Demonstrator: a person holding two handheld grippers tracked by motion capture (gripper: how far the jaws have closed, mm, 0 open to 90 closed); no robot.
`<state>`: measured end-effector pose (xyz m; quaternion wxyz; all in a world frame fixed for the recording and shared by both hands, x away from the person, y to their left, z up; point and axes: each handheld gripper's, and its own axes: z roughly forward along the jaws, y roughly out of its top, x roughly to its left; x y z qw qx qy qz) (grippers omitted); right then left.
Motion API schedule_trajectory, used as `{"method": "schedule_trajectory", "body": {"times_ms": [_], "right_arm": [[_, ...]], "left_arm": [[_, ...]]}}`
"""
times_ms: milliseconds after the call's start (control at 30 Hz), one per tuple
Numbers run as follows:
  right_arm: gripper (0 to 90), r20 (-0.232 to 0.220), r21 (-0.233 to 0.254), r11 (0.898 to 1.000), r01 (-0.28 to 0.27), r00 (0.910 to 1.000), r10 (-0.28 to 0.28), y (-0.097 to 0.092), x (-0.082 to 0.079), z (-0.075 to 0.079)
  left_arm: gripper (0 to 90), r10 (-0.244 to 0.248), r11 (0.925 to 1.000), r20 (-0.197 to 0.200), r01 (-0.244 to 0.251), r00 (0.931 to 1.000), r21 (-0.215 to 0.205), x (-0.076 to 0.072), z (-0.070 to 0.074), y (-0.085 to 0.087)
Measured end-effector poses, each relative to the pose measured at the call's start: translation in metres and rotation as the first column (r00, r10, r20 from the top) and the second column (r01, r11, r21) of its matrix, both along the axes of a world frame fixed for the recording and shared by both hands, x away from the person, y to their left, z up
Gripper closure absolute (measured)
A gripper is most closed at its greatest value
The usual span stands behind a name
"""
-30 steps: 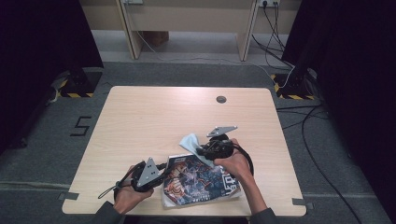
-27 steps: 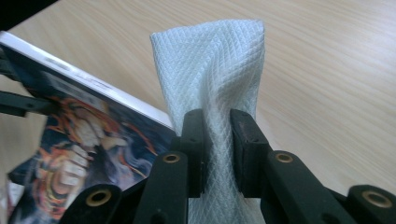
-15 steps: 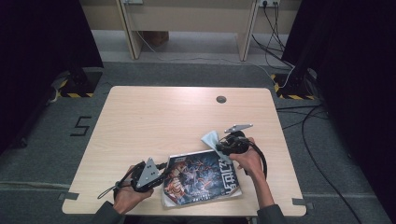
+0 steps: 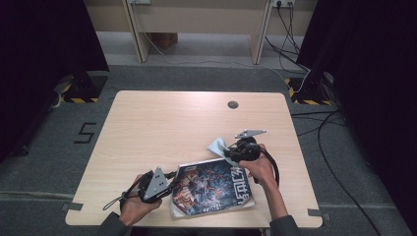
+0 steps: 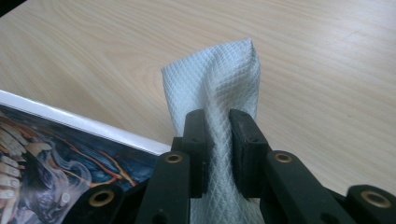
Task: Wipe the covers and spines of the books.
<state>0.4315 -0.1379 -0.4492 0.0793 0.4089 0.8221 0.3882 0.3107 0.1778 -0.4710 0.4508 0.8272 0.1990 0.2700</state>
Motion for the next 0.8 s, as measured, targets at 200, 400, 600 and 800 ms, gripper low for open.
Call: {"method": "schedule_trajectory", "body": {"times_ms": [200, 400, 600, 800], "right_arm": [[78.2, -0.002, -0.009, 1.0, -0.001, 1.0, 0.001, 0.002, -0.001, -0.003], [78.1, 0.004, -0.076, 0.994, 0.074, 0.9972, -0.074, -0.014, 0.007, -0.012], [78.1, -0.003, -0.112, 0.98, 0.167, 0.9857, -0.168, -0.035, 0.015, -0.025], [78.3, -0.002, -0.099, 0.983, 0.156, 0.9876, -0.157, -0.037, 0.015, -0.024]], "left_arm": [[77.1, -0.003, 1.0, 0.01, 0.003, 0.9999, 0.009, -0.001, 0.0, -0.001], [77.1, -0.004, 0.9999, 0.013, 0.004, 0.9999, 0.01, -0.001, 0.001, -0.001], [77.0, -0.003, 1.0, 0.014, 0.003, 0.9999, 0.009, -0.001, 0.0, -0.001], [77.0, 0.001, 0.9999, 0.017, -0.001, 0.9999, 0.013, -0.001, 0.001, -0.002]]}}
